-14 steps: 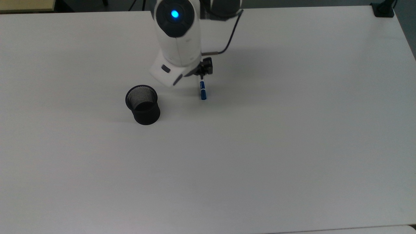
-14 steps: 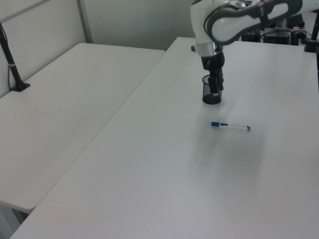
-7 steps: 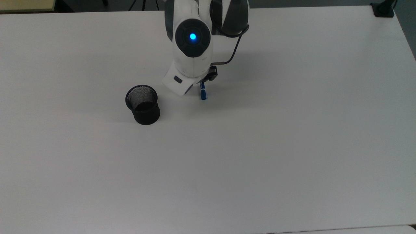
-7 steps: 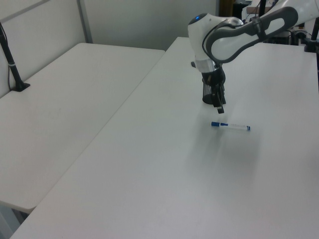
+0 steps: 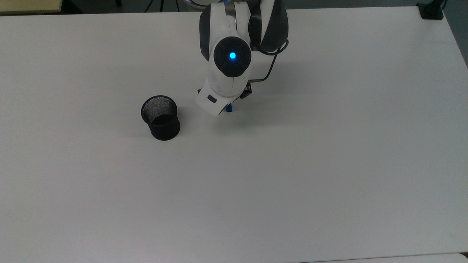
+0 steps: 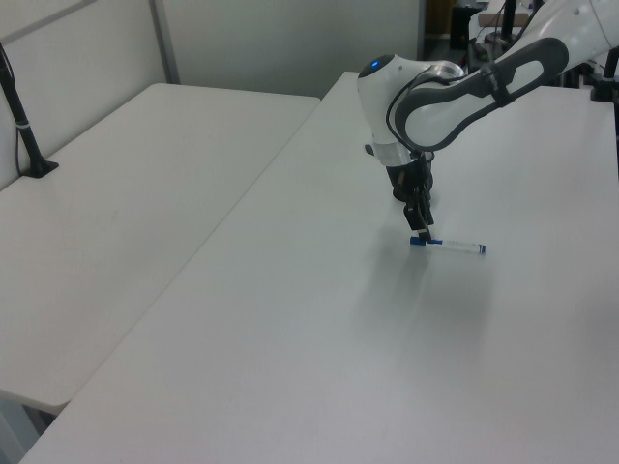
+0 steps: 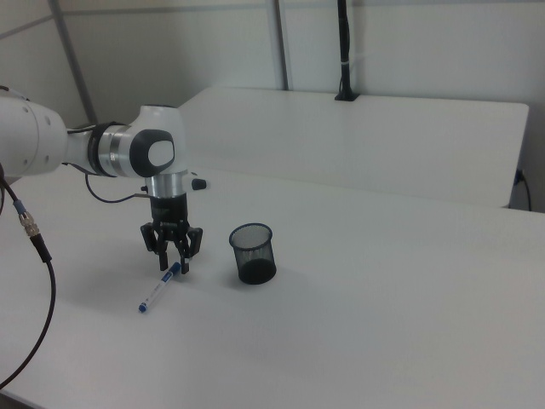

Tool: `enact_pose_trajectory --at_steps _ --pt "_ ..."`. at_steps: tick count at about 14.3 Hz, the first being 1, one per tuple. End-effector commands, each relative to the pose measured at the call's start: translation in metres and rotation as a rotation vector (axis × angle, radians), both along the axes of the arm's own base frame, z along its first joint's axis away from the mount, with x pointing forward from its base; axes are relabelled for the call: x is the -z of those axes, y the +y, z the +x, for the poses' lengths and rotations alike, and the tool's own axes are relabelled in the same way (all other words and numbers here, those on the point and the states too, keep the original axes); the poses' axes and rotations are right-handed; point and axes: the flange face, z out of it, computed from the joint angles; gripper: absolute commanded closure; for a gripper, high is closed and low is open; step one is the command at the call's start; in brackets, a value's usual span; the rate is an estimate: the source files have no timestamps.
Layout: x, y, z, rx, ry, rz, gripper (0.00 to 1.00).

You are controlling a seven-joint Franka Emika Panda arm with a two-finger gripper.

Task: Insert the marker
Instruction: 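Close the gripper on the marker's capped end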

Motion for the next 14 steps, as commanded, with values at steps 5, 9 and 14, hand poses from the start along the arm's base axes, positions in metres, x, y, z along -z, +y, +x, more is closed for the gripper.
enact_pose_trajectory --at_steps 5,9,14 --pt "0.011 0.011 -0.001 0.005 -0.029 -0.035 0.7" --pt "0.011 0.01 -0.001 0.008 -0.029 -0.035 0.88" --pt "-0.006 0.006 -0.001 0.013 -0.041 -0.032 0.94"
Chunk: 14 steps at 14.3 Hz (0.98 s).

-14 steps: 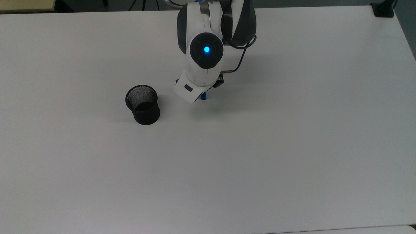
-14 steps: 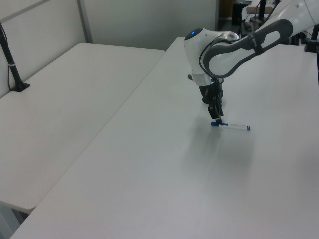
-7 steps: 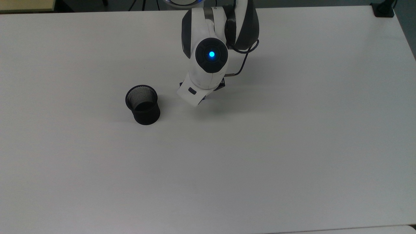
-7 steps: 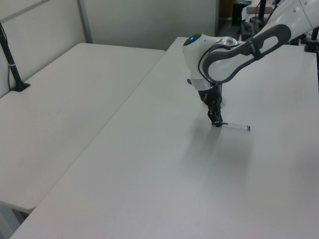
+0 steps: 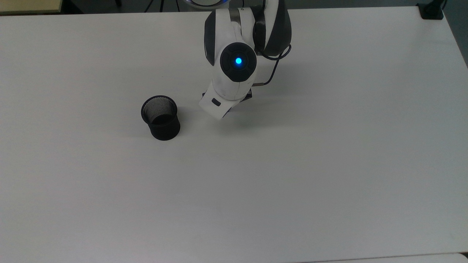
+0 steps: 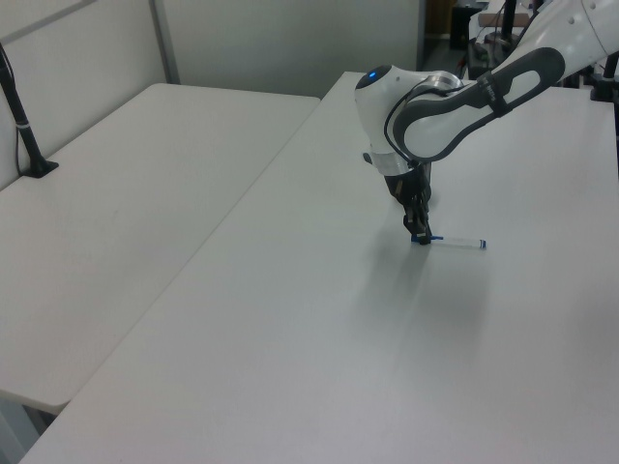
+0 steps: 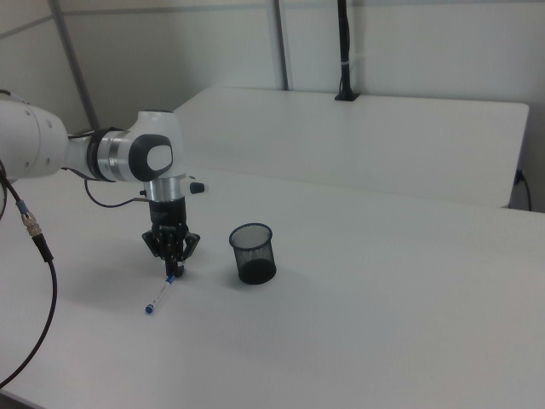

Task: Insert the marker
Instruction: 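Lift the marker and carry it over the black mesh cup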

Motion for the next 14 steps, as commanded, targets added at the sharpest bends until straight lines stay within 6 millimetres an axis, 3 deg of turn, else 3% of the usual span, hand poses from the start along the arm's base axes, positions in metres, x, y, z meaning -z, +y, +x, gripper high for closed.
enact_pose_trajectory --at_steps 1,4,7,9,11,14 --pt "-0.046 -0.005 -0.003 0.015 -0.062 -0.001 0.95" --pt "-0.109 -0.031 -0.008 0.055 -0.123 0.038 0.96" --pt "-0.138 -0.059 -0.005 0.099 -0.196 0.051 0.97" --pt "-0.173 -0.088 -0.004 0.153 -0.291 0.068 0.98" --pt "-0.189 -0.109 0.001 0.202 -0.371 0.088 0.98" --pt "-0.197 -0.153 0.014 0.305 -0.503 0.079 0.98"
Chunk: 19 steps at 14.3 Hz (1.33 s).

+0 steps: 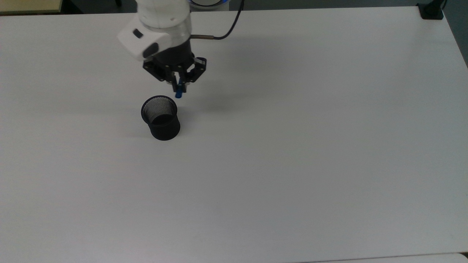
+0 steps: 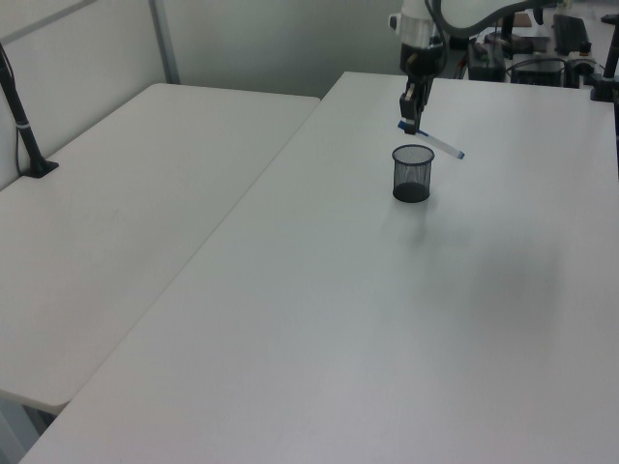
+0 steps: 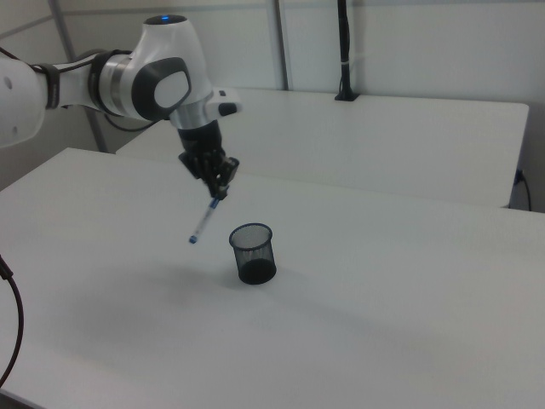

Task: Insert the marker
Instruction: 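Lift the marker and carry it over the black mesh cup, then lower the marker tip-first into the mesh cup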

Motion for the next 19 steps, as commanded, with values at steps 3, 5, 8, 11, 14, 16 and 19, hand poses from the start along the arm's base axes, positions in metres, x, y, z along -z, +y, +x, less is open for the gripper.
enact_pose_trajectory --at_steps 3,5,8,11,14,16,19 --pt "-0.013 -0.065 0.009 0.151 -0.186 0.005 0.98" --pt "-0.017 -0.083 0.011 0.191 -0.236 0.0 0.98" --pt "0.0 -0.087 0.019 0.2 -0.249 -0.009 0.98" --pt "0.015 -0.079 0.027 0.22 -0.253 -0.01 0.98" --pt "0.029 -0.059 0.034 0.22 -0.241 -0.009 0.98" --pt "0.037 -0.045 0.039 0.236 -0.25 -0.005 0.98" --pt "0.043 -0.041 0.038 0.231 -0.24 -0.007 0.98"
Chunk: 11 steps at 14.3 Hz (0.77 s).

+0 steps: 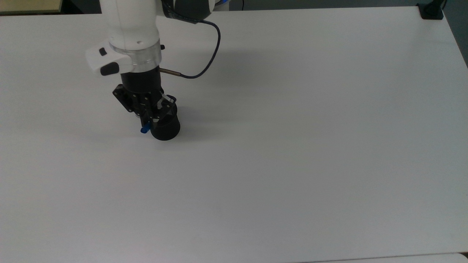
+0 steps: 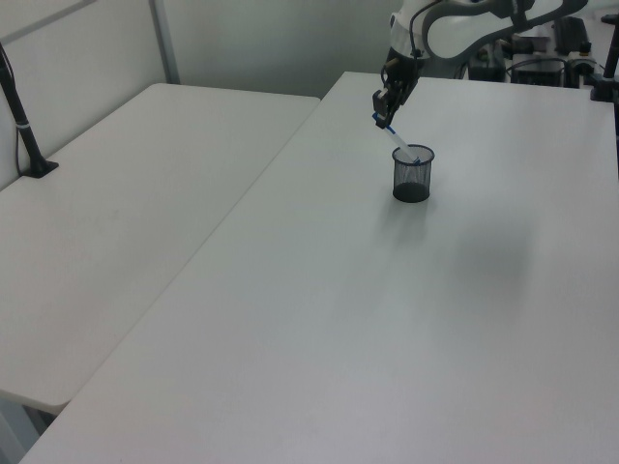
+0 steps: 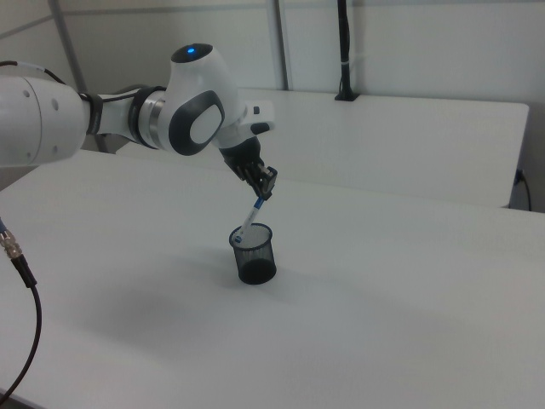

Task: Insert the marker
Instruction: 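Lower the marker tip-first into the mesh cup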

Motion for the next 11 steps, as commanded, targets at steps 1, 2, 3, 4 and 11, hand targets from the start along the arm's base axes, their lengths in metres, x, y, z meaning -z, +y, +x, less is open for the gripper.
enact_pose_trajectory --at_steps 1,2,3,4,11 --pt "0.002 0.003 -0.003 0.015 -0.011 -0.002 0.98" --pt "0.003 0.0 -0.004 0.014 -0.004 -0.003 0.98" --pt "0.004 -0.001 -0.004 0.011 -0.001 -0.005 0.97" --pt "0.008 -0.003 -0.006 0.008 0.009 -0.008 0.96" --pt "0.016 -0.016 -0.017 0.009 0.109 0.001 0.45"
